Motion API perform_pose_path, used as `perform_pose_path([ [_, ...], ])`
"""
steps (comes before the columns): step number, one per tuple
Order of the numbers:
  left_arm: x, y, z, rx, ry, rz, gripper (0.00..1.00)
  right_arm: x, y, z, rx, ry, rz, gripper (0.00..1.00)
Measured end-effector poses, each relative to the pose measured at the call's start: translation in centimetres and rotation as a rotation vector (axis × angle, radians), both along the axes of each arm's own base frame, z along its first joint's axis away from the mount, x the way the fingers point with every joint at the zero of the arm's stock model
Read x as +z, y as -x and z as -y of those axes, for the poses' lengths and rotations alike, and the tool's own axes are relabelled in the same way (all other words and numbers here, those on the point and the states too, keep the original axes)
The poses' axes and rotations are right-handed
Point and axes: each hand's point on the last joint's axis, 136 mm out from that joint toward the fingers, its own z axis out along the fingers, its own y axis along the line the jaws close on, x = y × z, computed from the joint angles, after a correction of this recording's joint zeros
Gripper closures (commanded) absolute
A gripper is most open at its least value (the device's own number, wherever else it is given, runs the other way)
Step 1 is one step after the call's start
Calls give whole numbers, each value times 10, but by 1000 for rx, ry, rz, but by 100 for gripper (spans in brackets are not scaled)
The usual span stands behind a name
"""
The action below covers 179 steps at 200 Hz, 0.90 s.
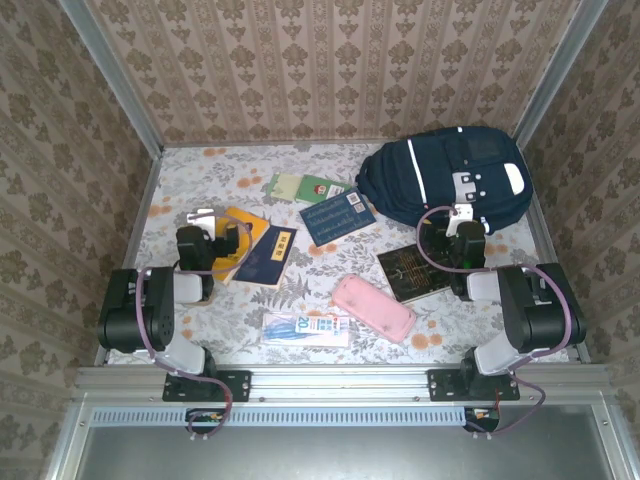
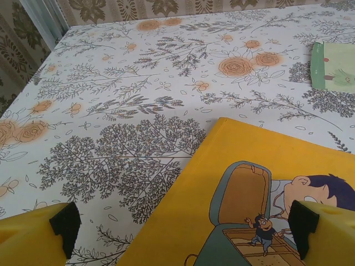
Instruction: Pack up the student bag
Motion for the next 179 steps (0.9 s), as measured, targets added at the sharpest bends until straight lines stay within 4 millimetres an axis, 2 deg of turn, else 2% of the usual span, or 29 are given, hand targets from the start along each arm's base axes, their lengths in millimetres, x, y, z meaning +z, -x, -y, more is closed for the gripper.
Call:
perform_pose_path([
  [179,0,0,2,-8,-7,0,0,0,0,0,0,0,0,0],
])
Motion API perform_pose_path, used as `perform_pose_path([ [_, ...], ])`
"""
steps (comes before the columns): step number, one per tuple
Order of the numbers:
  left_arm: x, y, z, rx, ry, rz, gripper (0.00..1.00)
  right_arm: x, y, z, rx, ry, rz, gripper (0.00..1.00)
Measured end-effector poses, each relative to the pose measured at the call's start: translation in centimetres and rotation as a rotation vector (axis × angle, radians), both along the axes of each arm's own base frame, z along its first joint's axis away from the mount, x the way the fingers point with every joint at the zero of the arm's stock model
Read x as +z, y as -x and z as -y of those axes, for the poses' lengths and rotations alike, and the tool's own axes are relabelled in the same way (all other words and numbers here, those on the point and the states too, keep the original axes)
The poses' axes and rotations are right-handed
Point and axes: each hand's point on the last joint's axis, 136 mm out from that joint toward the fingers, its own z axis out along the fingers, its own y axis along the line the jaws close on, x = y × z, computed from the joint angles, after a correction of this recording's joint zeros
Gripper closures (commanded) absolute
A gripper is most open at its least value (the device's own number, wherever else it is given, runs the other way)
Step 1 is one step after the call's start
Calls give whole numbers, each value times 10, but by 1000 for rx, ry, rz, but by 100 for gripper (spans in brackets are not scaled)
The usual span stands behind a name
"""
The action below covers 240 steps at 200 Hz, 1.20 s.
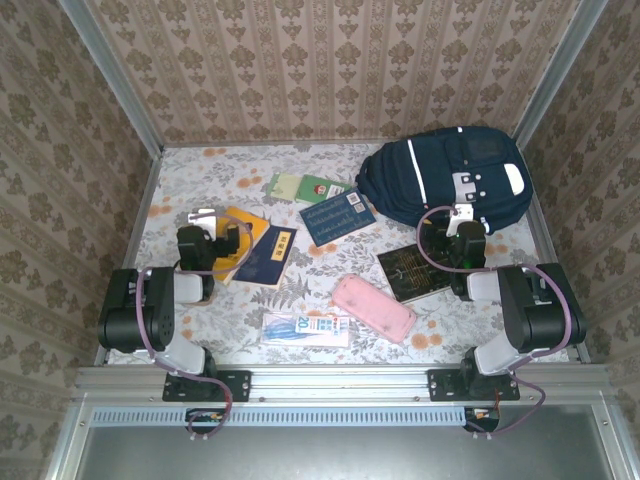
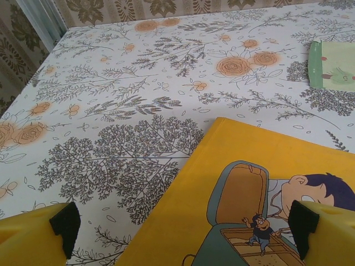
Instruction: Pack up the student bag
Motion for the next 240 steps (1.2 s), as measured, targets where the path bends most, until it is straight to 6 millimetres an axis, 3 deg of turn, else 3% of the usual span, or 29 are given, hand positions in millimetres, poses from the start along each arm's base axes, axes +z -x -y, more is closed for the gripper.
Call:
perform_pose_path([
  [85,1,0,0,-3,2,2,0,0,0,0,0,0,0,0],
  [103,14,4,1,-1,-1,16,0,-1,1,0,0,1,-16,0],
  [119,44,10,6,-7,-22,69,0,8,2,-2,6,5,-48,0],
  [132,75,15,21,-43,-38,133,0,37,0,-6,11,13,-9,0],
  [152,132,24,52,-123,-46,240,0,105,3,-26,41,16,123,0],
  [169,182,30,82,-198,-31,315,0,165,10,-52,89,9,223,0],
  [189,228,44,126,-345,16,353,0,222,24,-86,158,-9,298,0],
  [216,267,72,188,-506,90,302,0,272,44,-120,243,-43,324,0],
  [226,280,77,203,-537,118,254,0,286,44,-118,218,-66,312,0],
  [240,294,72,207,-514,159,176,0,301,41,-106,130,-121,269,0],
])
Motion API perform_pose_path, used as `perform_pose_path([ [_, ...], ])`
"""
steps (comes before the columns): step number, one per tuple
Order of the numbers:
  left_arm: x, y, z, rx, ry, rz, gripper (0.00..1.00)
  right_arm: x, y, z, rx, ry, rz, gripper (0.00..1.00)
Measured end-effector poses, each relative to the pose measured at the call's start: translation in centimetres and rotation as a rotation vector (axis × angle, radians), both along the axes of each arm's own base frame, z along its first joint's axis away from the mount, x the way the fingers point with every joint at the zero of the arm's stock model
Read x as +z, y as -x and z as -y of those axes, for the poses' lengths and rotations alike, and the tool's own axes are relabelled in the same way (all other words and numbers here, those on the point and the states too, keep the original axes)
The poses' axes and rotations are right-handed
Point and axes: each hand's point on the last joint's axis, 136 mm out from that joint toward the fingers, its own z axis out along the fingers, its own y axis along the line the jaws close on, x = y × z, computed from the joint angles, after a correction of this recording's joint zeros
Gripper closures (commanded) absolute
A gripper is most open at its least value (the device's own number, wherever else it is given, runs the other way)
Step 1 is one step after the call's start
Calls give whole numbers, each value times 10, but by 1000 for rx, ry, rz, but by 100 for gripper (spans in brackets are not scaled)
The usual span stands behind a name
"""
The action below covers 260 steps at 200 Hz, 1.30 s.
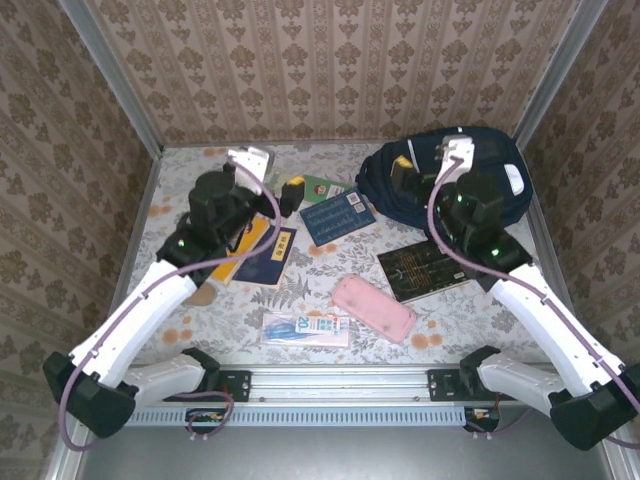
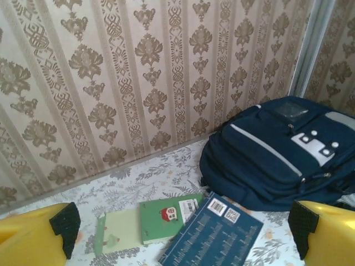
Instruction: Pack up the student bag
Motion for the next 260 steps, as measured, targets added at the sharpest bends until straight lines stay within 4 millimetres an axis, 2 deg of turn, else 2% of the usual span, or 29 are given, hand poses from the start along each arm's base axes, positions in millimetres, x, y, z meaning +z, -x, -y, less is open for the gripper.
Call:
perform_pose_path([
  [8,5,-7,0,21,23,-45,0,6,-3,6,-26,-25,-24,0],
  [19,1,-17,0,39,68,-121,0,10,-8,13,-34,-62,-43,0],
  [29,-17,-24,-2,49,105,-217,0,6,-14,25,-57,-107,-63,0],
  [42,-51,-33,-5,62,150,-371,0,-10,-24,43,-93,-171,-124,0],
  [63,-103,-39,-14,101,189,-584,0,-43,-59,68,-171,-231,-280,0],
  [76,-122,-34,-16,110,191,-661,0,-64,-86,72,-205,-242,-362,0],
  [104,-134,-24,-14,95,180,-723,0,-129,-130,67,-234,-196,-585,0],
  [129,-145,-26,-15,112,163,-750,2,-176,-165,64,-235,-117,-728,5],
  [165,-181,-29,-18,145,136,-835,6,-230,-193,57,-202,55,-872,5],
  [183,-195,-32,-21,162,146,-881,9,-243,-201,45,-163,136,-907,5],
  [217,-215,-33,-23,173,183,-963,12,-255,-207,29,-103,216,-936,5],
  [236,-219,-31,-21,164,198,-985,13,-257,-209,33,-103,226,-944,3],
  [260,-219,-30,-18,147,213,-994,13,-255,-216,47,-97,172,-945,0],
])
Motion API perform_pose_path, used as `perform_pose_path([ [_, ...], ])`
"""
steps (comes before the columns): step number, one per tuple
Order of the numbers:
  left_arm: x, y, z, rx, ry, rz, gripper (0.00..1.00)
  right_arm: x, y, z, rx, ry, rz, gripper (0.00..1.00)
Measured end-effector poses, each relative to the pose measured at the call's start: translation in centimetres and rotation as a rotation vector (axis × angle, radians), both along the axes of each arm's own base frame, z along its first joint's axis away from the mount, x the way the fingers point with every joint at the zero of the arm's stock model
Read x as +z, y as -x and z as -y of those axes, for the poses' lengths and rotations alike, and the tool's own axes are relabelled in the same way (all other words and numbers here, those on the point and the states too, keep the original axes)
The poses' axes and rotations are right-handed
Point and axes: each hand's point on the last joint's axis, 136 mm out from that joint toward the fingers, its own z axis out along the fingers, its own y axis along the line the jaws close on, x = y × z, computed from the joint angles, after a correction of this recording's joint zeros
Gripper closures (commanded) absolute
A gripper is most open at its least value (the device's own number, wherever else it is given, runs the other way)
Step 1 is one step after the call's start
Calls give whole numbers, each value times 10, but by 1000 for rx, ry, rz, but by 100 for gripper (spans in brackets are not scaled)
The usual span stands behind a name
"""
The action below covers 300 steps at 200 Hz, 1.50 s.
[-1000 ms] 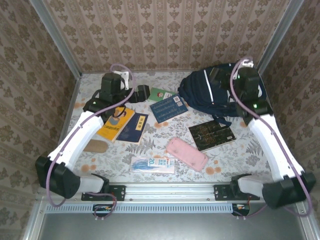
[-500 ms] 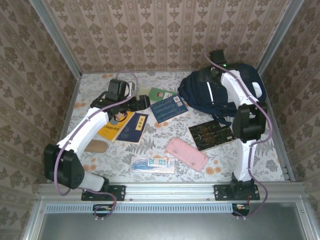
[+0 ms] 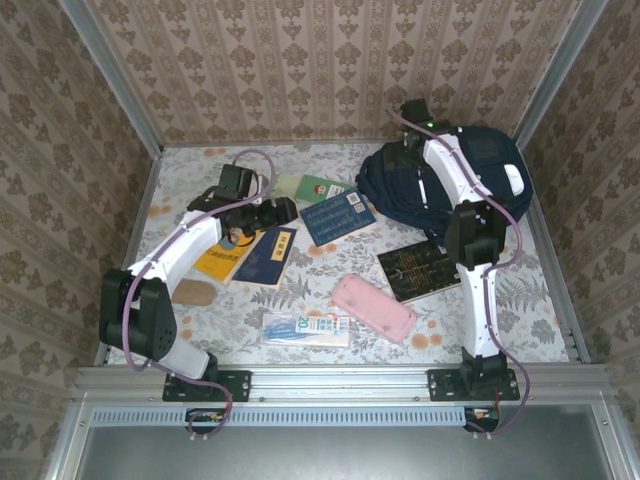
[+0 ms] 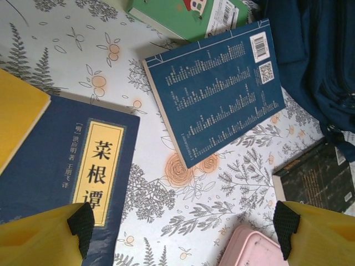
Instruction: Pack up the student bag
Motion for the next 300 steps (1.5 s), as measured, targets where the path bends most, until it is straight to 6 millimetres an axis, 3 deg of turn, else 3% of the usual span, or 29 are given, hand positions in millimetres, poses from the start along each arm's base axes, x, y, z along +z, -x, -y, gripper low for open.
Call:
perform_pose_path([
  [40,2,0,4,-15,22,2,13,-1,-17,27,-24,-161,14,1],
  [70,2,-2,7,-23,36,6,14,-21,-18,26,-18,-214,-26,0],
  [96,-1,-2,8,-27,38,-3,14,-35,-13,16,-7,-83,-58,0],
  [143,-1,-2,9,-30,42,-3,14,-27,-12,-15,39,180,-21,1],
  [163,-1,-2,9,-30,42,-3,14,-25,-10,-28,64,212,-14,9],
  [189,-1,-2,9,-30,42,-3,15,-25,-11,-43,88,201,4,35],
  [207,-1,-2,9,-30,42,-3,15,-28,-11,-55,101,155,5,46],
  [259,-1,-2,9,-30,41,-3,15,-28,-14,-78,118,33,13,45],
  [288,-1,-3,9,-29,41,-3,15,-45,-18,-83,123,10,-5,48],
  [300,-1,-3,9,-29,41,-3,15,-55,-20,-84,122,7,-18,55],
])
